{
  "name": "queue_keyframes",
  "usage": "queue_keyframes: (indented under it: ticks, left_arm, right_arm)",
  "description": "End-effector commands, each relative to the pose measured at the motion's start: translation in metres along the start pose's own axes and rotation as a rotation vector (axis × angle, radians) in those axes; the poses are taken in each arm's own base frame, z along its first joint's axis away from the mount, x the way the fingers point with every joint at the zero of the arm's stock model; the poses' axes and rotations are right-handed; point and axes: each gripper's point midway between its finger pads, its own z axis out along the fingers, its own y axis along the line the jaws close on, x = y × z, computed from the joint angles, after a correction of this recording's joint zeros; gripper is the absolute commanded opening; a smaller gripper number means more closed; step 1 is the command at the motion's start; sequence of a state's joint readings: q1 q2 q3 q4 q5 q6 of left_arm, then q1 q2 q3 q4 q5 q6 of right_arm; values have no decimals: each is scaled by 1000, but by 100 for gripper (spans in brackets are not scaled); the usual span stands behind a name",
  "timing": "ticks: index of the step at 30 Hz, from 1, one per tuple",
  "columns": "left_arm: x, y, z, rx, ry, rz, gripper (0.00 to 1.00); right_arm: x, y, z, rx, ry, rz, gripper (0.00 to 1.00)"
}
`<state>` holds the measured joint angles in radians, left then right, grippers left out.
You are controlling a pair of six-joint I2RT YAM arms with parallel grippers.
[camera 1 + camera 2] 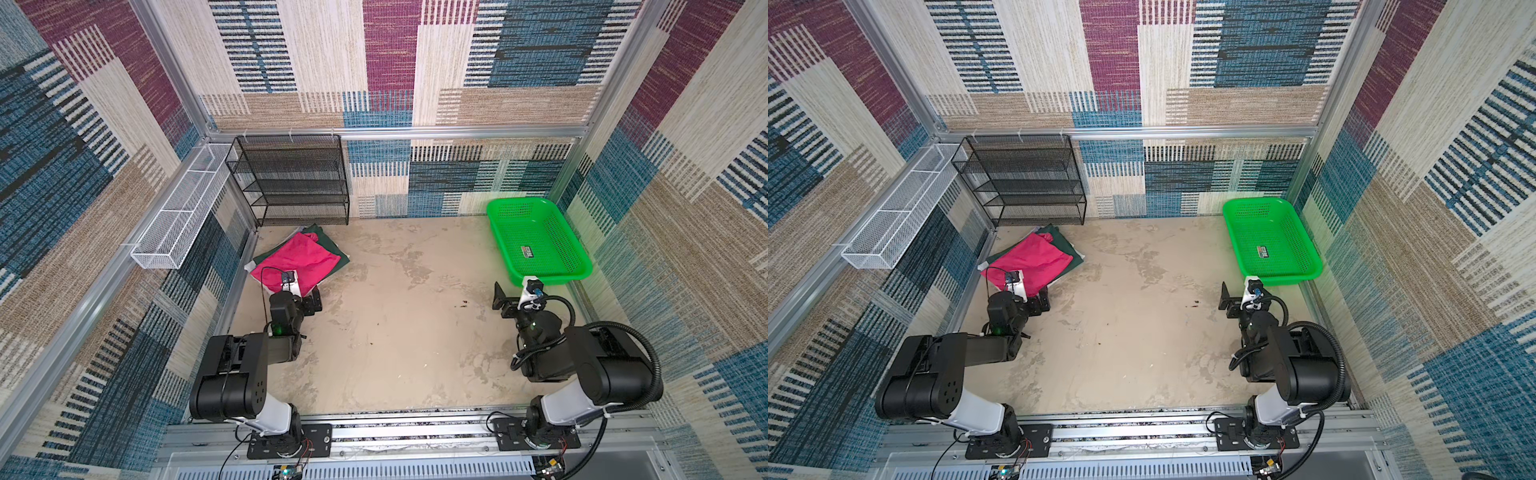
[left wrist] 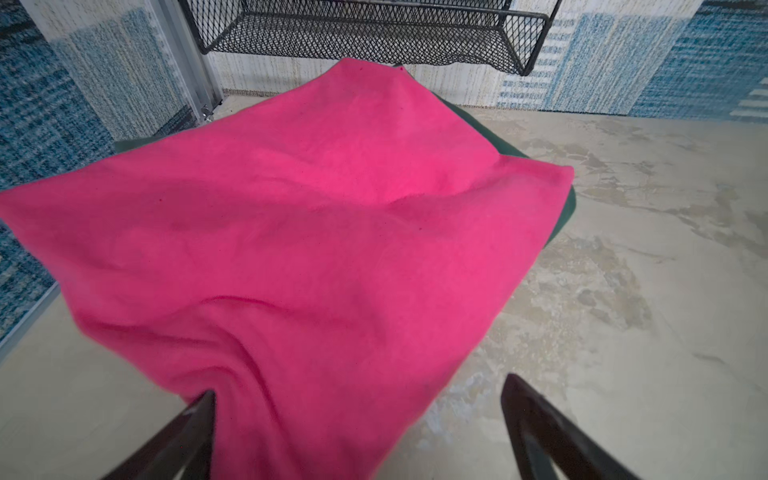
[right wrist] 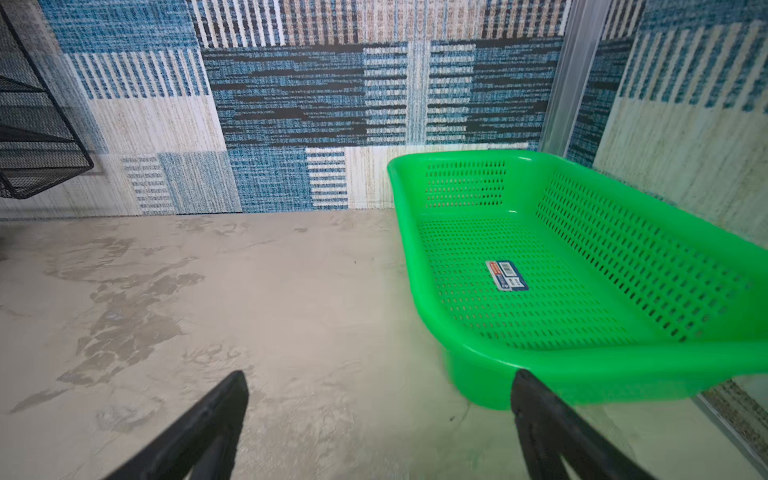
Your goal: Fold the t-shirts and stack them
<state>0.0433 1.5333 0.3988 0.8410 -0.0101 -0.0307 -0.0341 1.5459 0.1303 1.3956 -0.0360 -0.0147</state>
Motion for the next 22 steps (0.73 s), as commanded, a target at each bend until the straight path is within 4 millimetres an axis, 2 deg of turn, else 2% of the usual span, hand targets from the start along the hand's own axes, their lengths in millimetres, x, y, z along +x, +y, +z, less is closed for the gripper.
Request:
queue_keyframes:
  ticks: [1, 2, 3, 4, 18, 22]
  left_arm:
    - [-5, -9, 6, 49, 25, 34, 99]
    - [-4, -9, 4, 50, 15, 32, 99]
    - [-6, -8, 4, 49, -4, 33, 98]
    - [-6, -8, 6, 47, 8, 31, 98]
    - [-5, -8, 6, 48, 15, 33, 98]
    - [-5, -9, 6, 49, 14, 33, 98]
  right_arm:
    - [-12, -2, 11, 10, -28, 24, 99]
    - [-9, 6, 17, -38, -4, 2, 99]
    - [-10, 17, 16, -100, -7, -21, 99]
    - [-11, 19, 15, -114, -15, -26, 99]
    - [-8, 20, 18, -119, 1, -22, 99]
    - [-12, 18, 13, -103, -21, -26, 99]
